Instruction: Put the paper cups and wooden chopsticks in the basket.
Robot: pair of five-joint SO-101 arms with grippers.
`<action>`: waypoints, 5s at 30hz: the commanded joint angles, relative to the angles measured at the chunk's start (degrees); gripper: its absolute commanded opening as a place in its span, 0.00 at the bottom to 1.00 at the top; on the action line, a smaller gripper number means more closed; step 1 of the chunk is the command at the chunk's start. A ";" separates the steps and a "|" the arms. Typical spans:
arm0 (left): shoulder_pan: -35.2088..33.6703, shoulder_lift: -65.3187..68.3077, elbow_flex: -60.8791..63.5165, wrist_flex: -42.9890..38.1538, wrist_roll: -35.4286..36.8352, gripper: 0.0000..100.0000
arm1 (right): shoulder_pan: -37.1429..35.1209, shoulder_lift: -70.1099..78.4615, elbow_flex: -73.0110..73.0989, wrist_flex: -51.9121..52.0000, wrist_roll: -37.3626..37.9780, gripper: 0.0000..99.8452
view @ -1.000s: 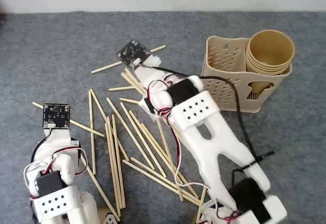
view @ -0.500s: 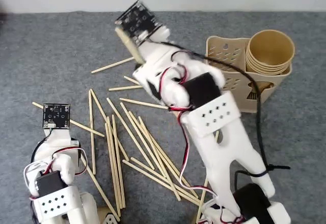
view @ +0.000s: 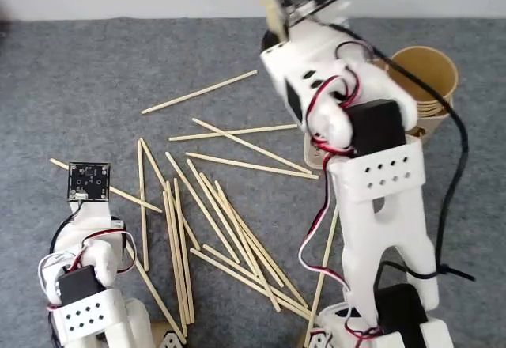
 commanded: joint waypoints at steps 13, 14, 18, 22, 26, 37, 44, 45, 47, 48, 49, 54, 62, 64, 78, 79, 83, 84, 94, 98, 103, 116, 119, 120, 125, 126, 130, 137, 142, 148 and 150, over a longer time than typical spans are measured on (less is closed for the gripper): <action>-0.35 -0.70 -0.66 -1.41 0.44 0.09 | 8.84 -2.77 -3.43 -17.98 0.18 0.01; -0.35 -0.70 -0.66 -1.41 0.44 0.09 | 8.84 -2.95 -3.60 -18.07 0.18 0.01; -0.26 -0.70 -0.66 -1.41 0.44 0.09 | 9.27 -2.59 -5.19 -17.63 0.09 0.01; -0.26 -0.70 -0.57 -1.41 0.44 0.09 | 11.38 -2.15 -5.10 -15.34 -2.46 0.01; -0.26 -0.70 -0.57 -1.41 0.44 0.09 | 14.64 1.27 -5.10 -13.58 -3.08 0.01; -0.26 -0.70 -0.57 -1.41 0.44 0.09 | 15.96 8.22 -5.19 -2.42 -9.23 0.10; -0.26 -0.70 -0.57 -1.41 0.44 0.09 | 14.29 6.20 -5.54 -1.71 -9.14 0.12; -0.26 -0.70 -0.57 -1.41 0.44 0.09 | 13.85 5.85 -5.45 -1.63 -9.14 0.12; -0.26 -0.70 -0.57 -1.41 0.44 0.09 | 12.26 4.79 -5.45 -0.31 -9.14 0.12; -0.26 -0.70 -0.57 -1.41 0.44 0.09 | 11.03 4.35 -5.45 0.57 -9.14 0.12; -0.26 -0.70 -0.57 -1.41 0.44 0.09 | 9.71 4.09 -5.45 1.80 -9.05 0.12; -0.26 -0.62 -0.57 -1.41 0.44 0.09 | 1.71 3.74 -5.45 9.27 -9.05 0.12; -0.26 -0.62 0.40 -2.90 0.35 0.09 | -9.36 11.12 -5.27 24.04 -9.05 0.12; -0.26 -0.62 0.48 -2.99 0.35 0.09 | -11.03 13.58 -5.27 27.21 -9.32 0.12; -0.35 -0.62 0.48 -2.99 0.35 0.09 | -16.40 29.93 -4.57 37.93 -9.58 0.11; -0.35 -0.62 0.48 -2.99 0.35 0.09 | -16.40 29.76 -3.52 37.85 -9.58 0.09; -0.35 -0.62 0.48 -2.99 0.35 0.09 | -18.33 26.07 3.78 37.85 -9.41 0.07; -0.35 -0.62 0.48 -2.99 0.35 0.09 | -18.68 24.40 6.51 37.85 -9.41 0.09; -0.35 -0.62 0.48 -3.08 0.35 0.09 | -20.35 5.23 31.47 28.26 -9.49 0.12; -0.35 -0.62 0.48 -3.08 0.35 0.09 | -20.53 5.58 38.86 17.36 -11.60 0.12; -0.35 -0.62 0.57 -3.08 0.35 0.09 | -20.88 11.56 40.26 7.60 -13.89 0.12; -0.35 -0.62 0.57 -3.08 0.35 0.09 | -23.69 26.77 39.74 -3.12 -14.07 0.12; -0.35 -0.62 0.57 -3.08 0.35 0.09 | -22.55 29.32 39.65 -3.12 -13.98 0.12; -0.35 -0.62 0.57 -3.08 0.35 0.09 | -21.93 29.67 39.65 -3.03 -13.98 0.11; -0.35 -0.62 0.57 -3.08 0.35 0.09 | -21.05 28.88 39.74 -2.68 -13.63 0.00; -0.35 -0.62 0.57 -3.08 0.35 0.09 | -21.05 28.44 39.91 -2.59 -13.63 0.01; -0.35 -0.62 0.57 -3.08 0.35 0.09 | -21.32 25.27 39.74 -0.75 -13.54 0.01; -0.35 -0.62 0.57 -3.08 0.35 0.09 | -20.97 14.73 39.74 3.47 -11.16 0.01; -0.35 -0.62 0.57 -3.08 0.35 0.09 | -20.97 5.41 39.65 4.79 -10.64 0.01; -0.35 -0.62 0.57 -3.08 0.35 0.09 | -17.54 -2.42 34.81 4.79 -10.64 0.01; -0.35 -0.62 0.57 -3.08 0.35 0.09 | -16.40 -3.65 31.74 4.79 -10.64 0.01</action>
